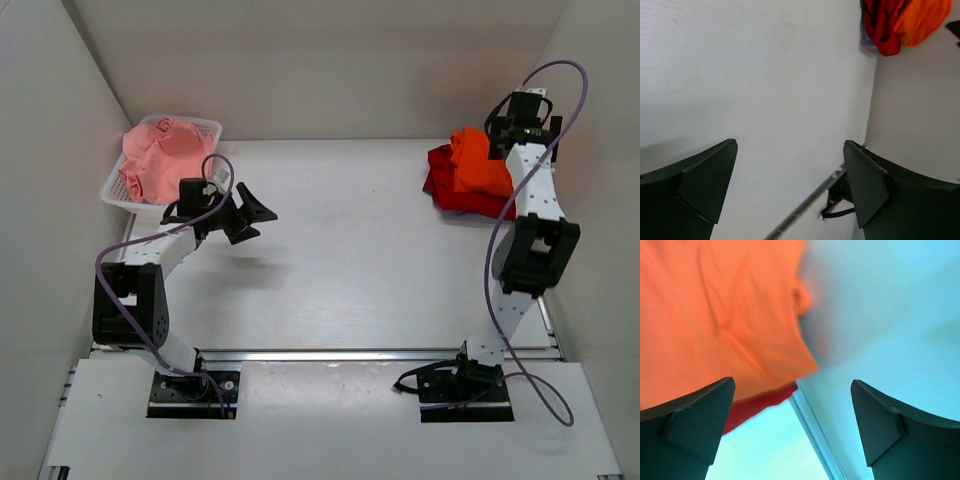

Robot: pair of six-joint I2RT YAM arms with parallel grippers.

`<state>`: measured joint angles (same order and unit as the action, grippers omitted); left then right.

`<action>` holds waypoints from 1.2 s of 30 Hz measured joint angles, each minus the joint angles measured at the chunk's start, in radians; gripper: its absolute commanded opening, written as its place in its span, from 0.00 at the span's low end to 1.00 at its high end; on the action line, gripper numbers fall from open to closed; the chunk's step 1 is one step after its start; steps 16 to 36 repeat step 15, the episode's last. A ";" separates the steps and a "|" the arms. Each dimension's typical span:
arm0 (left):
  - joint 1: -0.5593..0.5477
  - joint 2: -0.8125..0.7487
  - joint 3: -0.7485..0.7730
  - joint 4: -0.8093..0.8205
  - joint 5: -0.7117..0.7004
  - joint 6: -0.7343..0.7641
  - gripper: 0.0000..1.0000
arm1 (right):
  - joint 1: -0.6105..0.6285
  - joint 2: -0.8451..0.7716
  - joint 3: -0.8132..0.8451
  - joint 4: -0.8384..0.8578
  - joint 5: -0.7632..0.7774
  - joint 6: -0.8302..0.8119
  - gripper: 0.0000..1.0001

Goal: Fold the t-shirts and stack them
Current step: Put the neatly folded tshirt into the corner of the board with the right arm

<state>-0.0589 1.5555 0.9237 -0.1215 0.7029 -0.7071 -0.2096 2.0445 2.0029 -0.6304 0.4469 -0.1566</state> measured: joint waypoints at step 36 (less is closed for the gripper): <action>-0.113 -0.226 0.017 -0.307 -0.075 0.343 0.99 | 0.326 -0.830 -0.927 0.173 -0.008 0.249 0.99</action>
